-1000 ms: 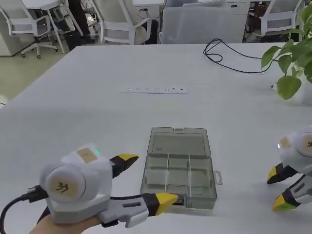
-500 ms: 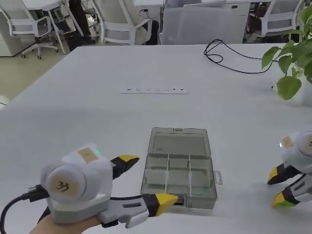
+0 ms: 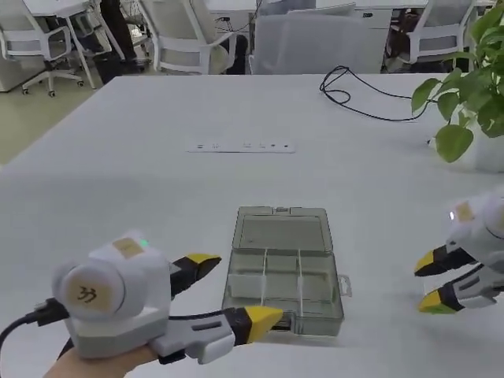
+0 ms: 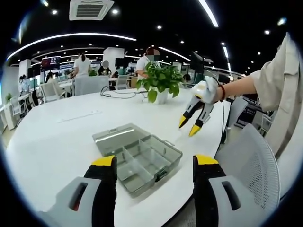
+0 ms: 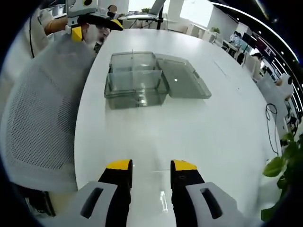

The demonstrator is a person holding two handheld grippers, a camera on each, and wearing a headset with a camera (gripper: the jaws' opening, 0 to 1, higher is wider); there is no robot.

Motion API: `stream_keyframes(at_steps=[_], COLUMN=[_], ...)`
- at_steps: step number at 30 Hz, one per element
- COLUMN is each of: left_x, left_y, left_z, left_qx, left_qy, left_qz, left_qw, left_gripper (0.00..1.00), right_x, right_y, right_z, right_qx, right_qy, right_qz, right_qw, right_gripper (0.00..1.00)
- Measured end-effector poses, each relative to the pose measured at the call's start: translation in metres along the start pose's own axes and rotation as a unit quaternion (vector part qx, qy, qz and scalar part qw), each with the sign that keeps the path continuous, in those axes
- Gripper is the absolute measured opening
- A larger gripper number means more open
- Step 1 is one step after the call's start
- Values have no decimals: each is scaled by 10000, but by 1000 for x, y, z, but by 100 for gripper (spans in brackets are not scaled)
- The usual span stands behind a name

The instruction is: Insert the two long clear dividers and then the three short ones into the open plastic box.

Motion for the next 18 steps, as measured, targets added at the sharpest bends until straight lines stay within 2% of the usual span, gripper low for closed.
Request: stream_keyframes(at_steps=[10,12,18], left_x=[6,7,6], left_y=[1,1,-2], left_z=[1,2,7], left_qx=[-213,-231,-374], left_qy=[576,638,734], left_qz=[338,394,381], left_qw=[9975,9969,9959], left_gripper=[54,53,47], right_x=[58,63,93], right_y=[17,12,11], right_z=[-6,-4,-7], right_qx=[-400,-436,-470], right_qy=[430,504,695], right_qz=[602,722,1004], right_qw=[9965,9952,9914], right_gripper=[32,32,32])
Point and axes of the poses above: the centre of the closed fingertips' face, and the gripper's own axes: y roughly backward along the fingers, z roughly to its right, x roughly out of its top, the point moved 5 cm from there along y, roughly backward along the fingers, and after that the axes turned 5 degrees about -z, right-handed, at the moved point
